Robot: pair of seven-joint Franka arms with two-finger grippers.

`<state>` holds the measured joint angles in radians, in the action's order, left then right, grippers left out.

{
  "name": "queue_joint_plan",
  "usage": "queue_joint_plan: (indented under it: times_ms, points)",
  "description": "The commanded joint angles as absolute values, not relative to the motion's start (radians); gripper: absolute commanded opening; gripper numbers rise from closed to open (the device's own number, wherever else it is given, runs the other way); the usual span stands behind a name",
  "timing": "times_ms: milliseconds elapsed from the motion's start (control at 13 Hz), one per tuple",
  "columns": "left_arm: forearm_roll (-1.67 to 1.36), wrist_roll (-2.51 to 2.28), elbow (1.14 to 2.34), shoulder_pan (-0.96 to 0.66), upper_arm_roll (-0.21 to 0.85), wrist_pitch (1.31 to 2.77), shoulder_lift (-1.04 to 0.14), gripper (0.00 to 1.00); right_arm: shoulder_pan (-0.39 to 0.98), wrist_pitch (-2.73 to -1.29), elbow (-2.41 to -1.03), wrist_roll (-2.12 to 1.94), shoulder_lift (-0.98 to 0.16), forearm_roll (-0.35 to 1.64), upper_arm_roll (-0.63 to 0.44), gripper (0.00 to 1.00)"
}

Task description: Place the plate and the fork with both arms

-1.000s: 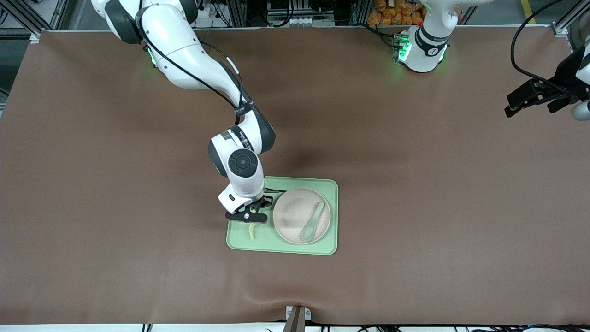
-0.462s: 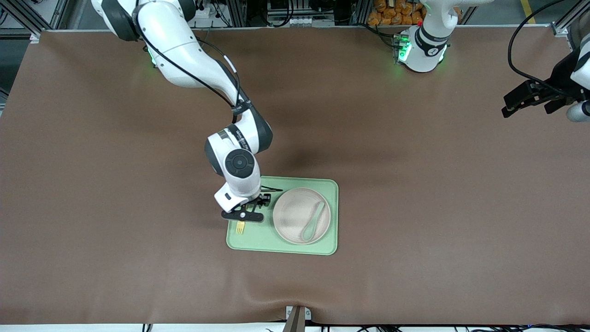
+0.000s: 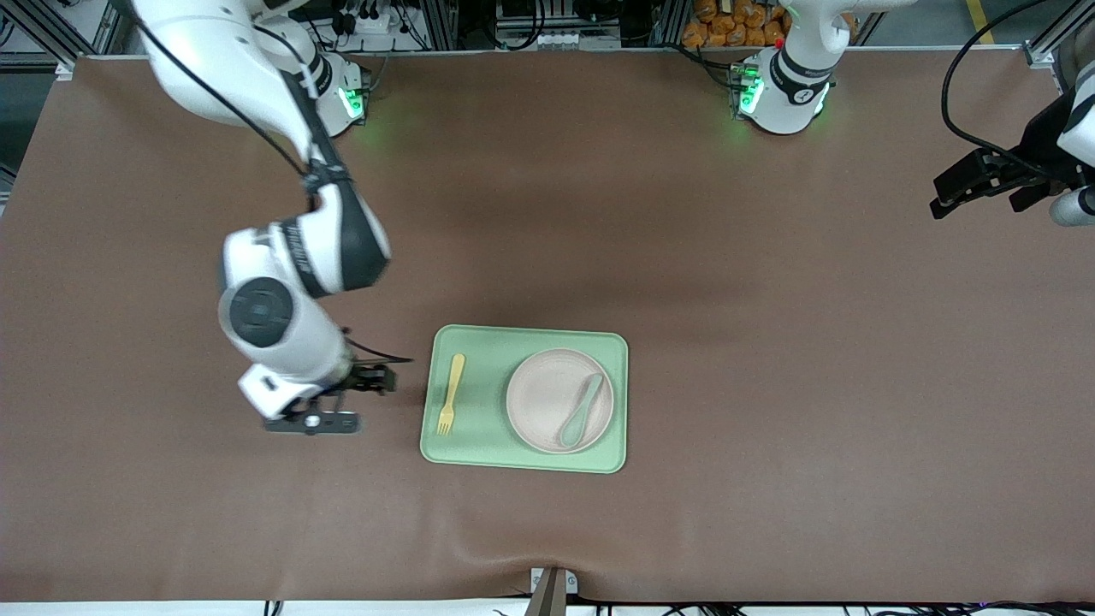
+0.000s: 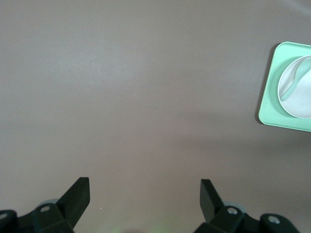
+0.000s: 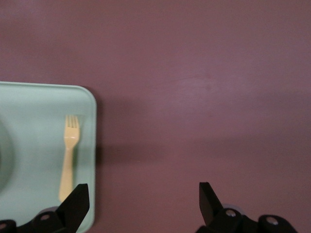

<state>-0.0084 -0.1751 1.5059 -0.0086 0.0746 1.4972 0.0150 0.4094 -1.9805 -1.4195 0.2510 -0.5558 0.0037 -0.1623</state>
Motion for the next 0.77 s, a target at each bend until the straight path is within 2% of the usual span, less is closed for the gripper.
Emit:
queue_joint_plan:
  times_ms: [0, 308, 692]
  points:
    - [-0.006, -0.155, 1.509, -0.011, 0.072, 1.505, 0.026, 1.00, 0.310, -1.944, -1.577, 0.062, -0.378, 0.006, -0.138, 1.00]
    - [0.002, -0.155, 1.511, -0.014, 0.072, 1.505, 0.025, 1.00, 0.183, -1.700, -1.569, -0.060, -0.204, 0.006, -0.140, 1.00]
    - [0.008, -0.161, 1.509, -0.017, 0.080, 1.500, 0.025, 1.00, 0.069, -1.505, -1.566, -0.063, -0.045, 0.038, -0.143, 1.00]
